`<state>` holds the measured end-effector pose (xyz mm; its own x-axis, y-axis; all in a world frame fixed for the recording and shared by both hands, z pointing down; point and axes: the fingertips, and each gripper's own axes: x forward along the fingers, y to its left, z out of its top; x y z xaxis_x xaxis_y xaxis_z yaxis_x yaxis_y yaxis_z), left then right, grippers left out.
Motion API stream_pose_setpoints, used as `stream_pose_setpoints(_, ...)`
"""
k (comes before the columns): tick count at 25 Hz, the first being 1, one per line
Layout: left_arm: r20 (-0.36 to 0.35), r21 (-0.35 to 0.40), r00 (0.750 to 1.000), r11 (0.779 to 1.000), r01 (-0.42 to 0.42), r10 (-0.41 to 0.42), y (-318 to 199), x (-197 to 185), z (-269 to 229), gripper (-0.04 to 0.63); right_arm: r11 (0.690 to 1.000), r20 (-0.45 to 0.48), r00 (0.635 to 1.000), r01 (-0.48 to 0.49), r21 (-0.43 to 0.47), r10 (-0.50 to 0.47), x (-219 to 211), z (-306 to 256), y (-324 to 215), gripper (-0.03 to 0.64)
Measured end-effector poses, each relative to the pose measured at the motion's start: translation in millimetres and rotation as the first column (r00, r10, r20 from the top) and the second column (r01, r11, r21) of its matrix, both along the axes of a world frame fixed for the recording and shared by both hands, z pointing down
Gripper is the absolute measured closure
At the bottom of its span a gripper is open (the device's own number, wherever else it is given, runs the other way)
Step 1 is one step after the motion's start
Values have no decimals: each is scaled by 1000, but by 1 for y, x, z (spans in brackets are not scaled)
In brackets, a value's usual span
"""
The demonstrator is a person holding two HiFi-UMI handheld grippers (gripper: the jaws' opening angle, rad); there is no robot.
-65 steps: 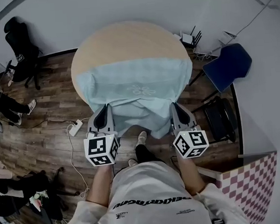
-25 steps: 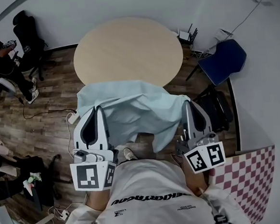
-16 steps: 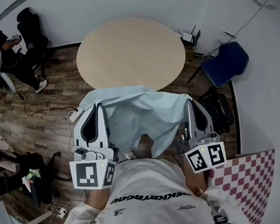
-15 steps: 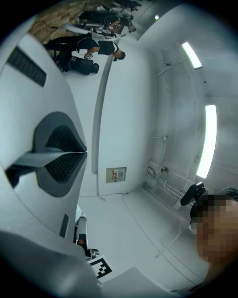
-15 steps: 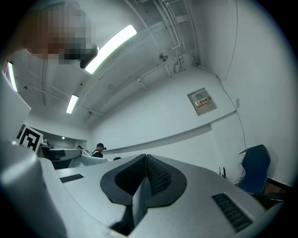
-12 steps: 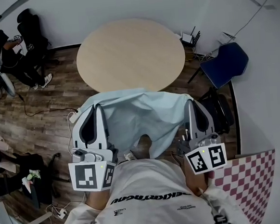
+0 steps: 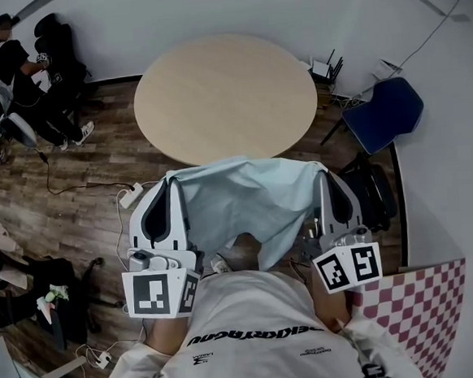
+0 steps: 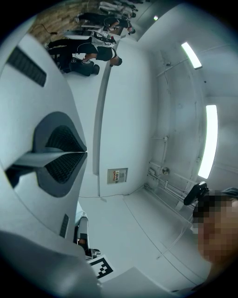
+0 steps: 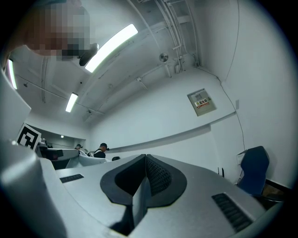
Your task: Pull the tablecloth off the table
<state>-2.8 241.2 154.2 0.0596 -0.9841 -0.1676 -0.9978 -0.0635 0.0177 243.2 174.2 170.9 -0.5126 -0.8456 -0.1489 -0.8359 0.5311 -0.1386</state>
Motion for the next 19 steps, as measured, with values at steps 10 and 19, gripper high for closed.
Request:
stream_pose_setpoints(10,2,-10,1000,1000,4,-4,1,-9,11,578,1000,-6,1000,-9,-3,9,-6,9,0,580)
stream_pose_setpoints(19,5,-11,1000,1000,2,-2,-7,-7,8,578,1000,-8,1000,-16,-5,16,-3,7,-9,580)
